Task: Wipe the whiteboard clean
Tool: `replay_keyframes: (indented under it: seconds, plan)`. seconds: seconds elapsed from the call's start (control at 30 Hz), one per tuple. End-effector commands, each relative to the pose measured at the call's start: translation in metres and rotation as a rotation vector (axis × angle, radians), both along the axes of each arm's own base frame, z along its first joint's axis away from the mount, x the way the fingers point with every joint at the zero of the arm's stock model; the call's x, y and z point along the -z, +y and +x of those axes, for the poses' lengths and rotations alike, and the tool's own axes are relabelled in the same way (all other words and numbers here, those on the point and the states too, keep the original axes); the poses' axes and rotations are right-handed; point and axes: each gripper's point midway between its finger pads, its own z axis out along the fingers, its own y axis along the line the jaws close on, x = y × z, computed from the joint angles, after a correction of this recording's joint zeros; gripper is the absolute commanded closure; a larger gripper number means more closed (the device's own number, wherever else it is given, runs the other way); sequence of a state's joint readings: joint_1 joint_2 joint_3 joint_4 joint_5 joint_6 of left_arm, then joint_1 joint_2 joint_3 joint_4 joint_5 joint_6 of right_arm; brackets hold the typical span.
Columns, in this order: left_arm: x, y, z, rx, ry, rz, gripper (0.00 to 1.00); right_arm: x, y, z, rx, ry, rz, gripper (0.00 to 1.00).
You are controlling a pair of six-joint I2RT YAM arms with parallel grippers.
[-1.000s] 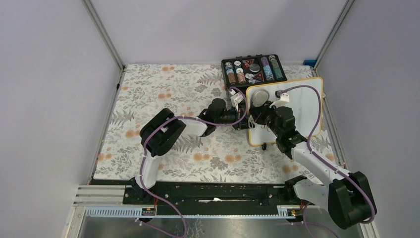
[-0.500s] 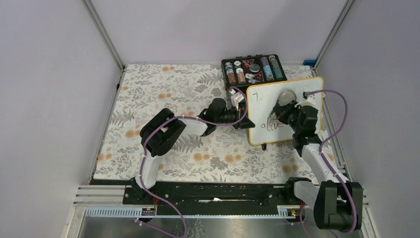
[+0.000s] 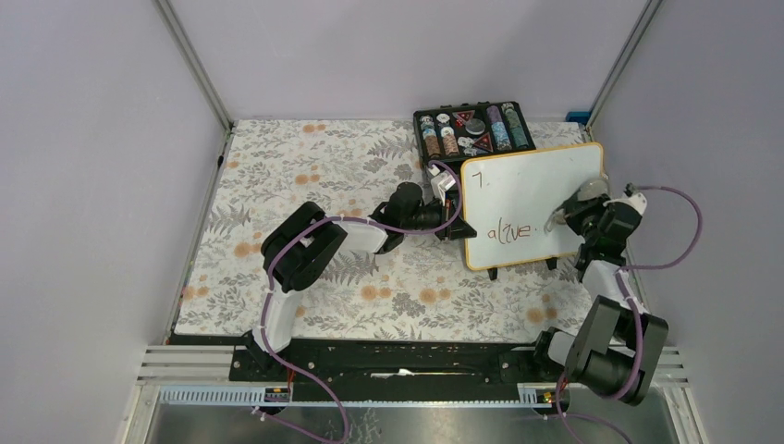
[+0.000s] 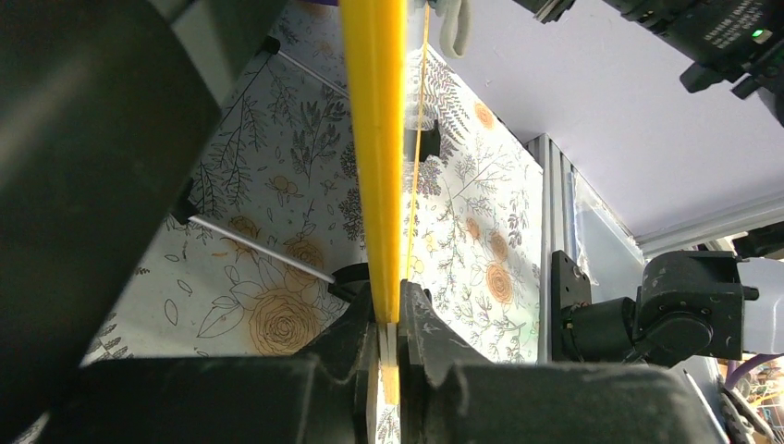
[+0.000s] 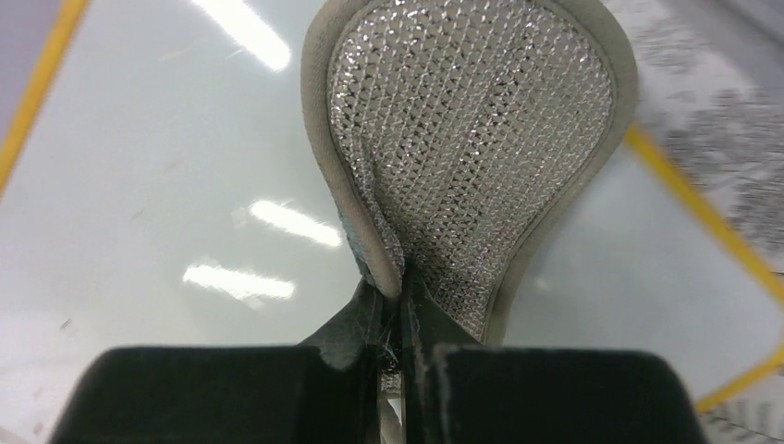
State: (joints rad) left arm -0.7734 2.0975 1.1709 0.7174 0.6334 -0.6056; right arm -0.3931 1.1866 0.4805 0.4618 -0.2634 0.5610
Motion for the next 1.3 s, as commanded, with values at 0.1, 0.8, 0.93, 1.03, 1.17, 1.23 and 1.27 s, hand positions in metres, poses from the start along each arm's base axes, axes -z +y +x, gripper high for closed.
replay_keyframes:
  seconds: [0.1,0.8,0.93,1.03,1.17,1.23,1.27]
  plan:
    - [0.091,0.042,0.028,-0.201,0.234,0.247,1.00,0.063,-0.059,-0.027,0.228,0.224,0.013,1.00]
    - [0.092,0.040,0.027,-0.199,0.231,0.261,1.00,-0.039,0.128,0.031,-0.433,0.015,-0.274,1.00]
    - [0.093,0.040,0.027,-0.202,0.229,0.267,1.00,-0.050,0.191,0.021,-0.557,-0.015,-0.290,1.00]
    - [0.094,0.039,0.026,-0.200,0.226,0.271,1.00,-0.052,0.229,0.012,-0.628,-0.027,-0.276,1.00]
    - [0.092,0.038,0.026,-0.198,0.224,0.270,1.00,-0.057,0.278,0.003,-0.721,-0.044,-0.268,1.00]
    - [0.094,0.039,0.026,-0.200,0.223,0.273,1.00,-0.061,0.295,0.001,-0.737,-0.057,-0.228,1.00]
    - [0.094,0.039,0.025,-0.199,0.222,0.274,1.00,-0.064,0.298,0.002,-0.732,-0.063,-0.198,1.00]
